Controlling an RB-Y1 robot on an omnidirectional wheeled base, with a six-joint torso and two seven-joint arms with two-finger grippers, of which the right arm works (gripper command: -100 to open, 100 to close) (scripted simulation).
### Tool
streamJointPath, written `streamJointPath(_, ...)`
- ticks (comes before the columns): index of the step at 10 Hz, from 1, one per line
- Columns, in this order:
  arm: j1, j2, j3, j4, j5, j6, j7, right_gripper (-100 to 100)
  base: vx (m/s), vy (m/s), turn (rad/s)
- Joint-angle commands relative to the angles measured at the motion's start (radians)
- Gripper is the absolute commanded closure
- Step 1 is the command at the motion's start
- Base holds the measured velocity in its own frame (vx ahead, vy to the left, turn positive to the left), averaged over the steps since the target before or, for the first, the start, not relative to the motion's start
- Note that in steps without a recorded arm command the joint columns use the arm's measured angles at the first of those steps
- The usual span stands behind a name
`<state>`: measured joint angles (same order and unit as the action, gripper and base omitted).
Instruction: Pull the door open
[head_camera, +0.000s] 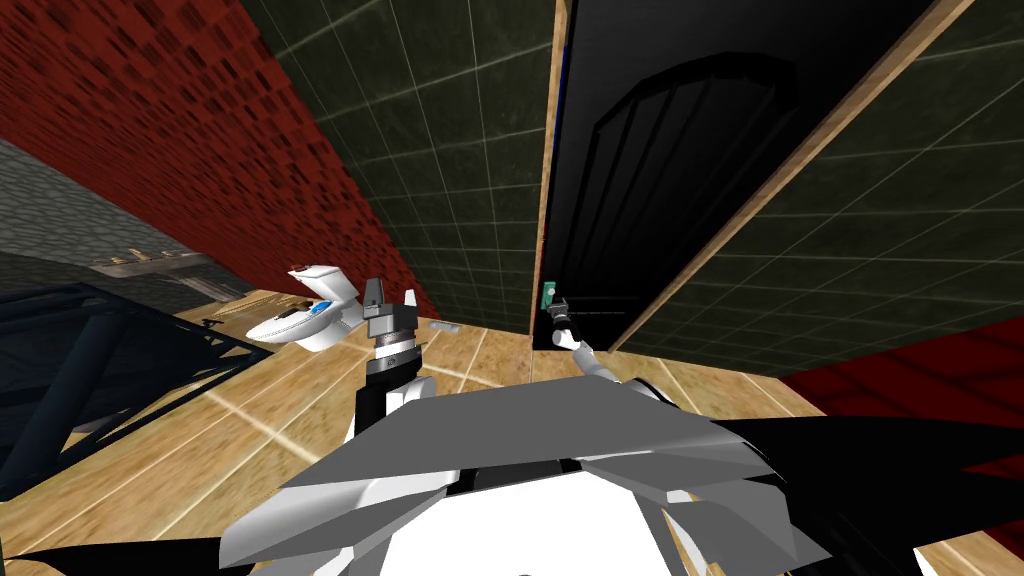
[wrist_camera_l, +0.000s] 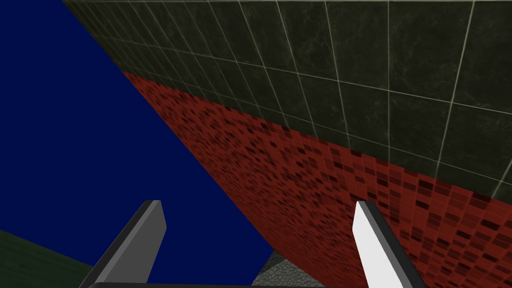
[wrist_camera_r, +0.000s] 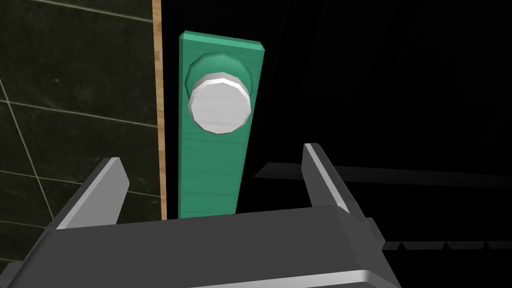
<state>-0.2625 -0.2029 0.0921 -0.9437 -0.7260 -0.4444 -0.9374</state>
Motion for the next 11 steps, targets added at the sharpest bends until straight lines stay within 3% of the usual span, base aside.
streamJointPath(1,-0.003,0.011,0.007,-0.003,-0.025,0.003,-0.039,-100,-0.090,-0.041,0.013)
streamJointPath(4,0.000,0.031,0.014,-0.022,-0.069,0.014,-0.097,-100,-0.094,-0.049,0.017)
streamJointPath(5,0.004,0.027,0.011,-0.027,-0.061,0.016,-0.082,-100,-0.041,-0.025,0.004)
streamJointPath(6,0.014,-0.005,0.003,-0.023,-0.071,0.012,-0.110,-100,0.063,0.016,0.180)
streamJointPath(8,0.014,-0.005,0.003,-0.023,-0.071,0.012,-0.110,-100,0.089,0.019,0.040)
streamJointPath(9,0.026,-0.043,-0.006,-0.017,-0.081,0.006,-0.139,-100,0.145,0.041,0.223)
streamJointPath(10,0.030,-0.057,-0.009,-0.014,-0.084,0.003,-0.150,-100,0.186,0.055,0.170)
streamJointPath(11,0.038,-0.085,-0.016,-0.010,-0.091,-0.002,-0.171,-100,0.171,0.013,0.148)
